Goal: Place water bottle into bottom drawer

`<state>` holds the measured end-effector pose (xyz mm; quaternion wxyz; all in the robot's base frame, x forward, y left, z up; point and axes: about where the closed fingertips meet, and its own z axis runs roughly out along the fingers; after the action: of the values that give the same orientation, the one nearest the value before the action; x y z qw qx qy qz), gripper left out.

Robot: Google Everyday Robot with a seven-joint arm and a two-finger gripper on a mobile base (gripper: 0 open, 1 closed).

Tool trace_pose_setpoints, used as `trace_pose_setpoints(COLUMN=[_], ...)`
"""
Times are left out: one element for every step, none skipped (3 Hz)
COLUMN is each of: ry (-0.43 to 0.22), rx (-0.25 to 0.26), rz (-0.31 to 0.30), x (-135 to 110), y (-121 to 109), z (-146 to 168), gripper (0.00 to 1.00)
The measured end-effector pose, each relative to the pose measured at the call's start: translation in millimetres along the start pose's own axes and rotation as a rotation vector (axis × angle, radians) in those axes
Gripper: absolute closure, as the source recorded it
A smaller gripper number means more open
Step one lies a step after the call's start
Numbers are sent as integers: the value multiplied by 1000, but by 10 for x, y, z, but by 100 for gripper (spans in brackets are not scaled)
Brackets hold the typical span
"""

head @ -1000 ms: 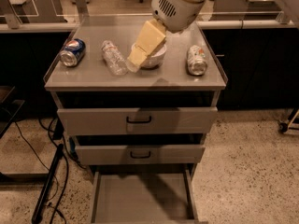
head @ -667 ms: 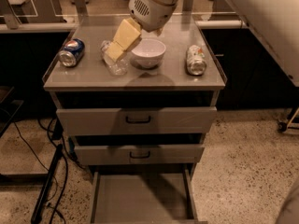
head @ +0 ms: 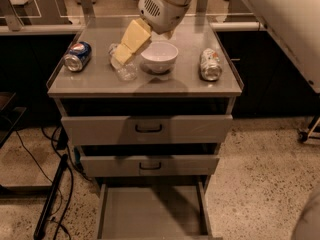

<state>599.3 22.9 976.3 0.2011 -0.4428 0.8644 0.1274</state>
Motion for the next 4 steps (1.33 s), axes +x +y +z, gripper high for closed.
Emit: trace_pose_setpoints(ry=[-21, -51, -52, -23], rx=[-28, -55, -55, -40], rz=[22, 37, 37, 57], x=[-150, -326, -332, -386], y=[-34, -77, -82, -93], z=[154, 290, 295, 362], gripper=[0, 0, 0, 0])
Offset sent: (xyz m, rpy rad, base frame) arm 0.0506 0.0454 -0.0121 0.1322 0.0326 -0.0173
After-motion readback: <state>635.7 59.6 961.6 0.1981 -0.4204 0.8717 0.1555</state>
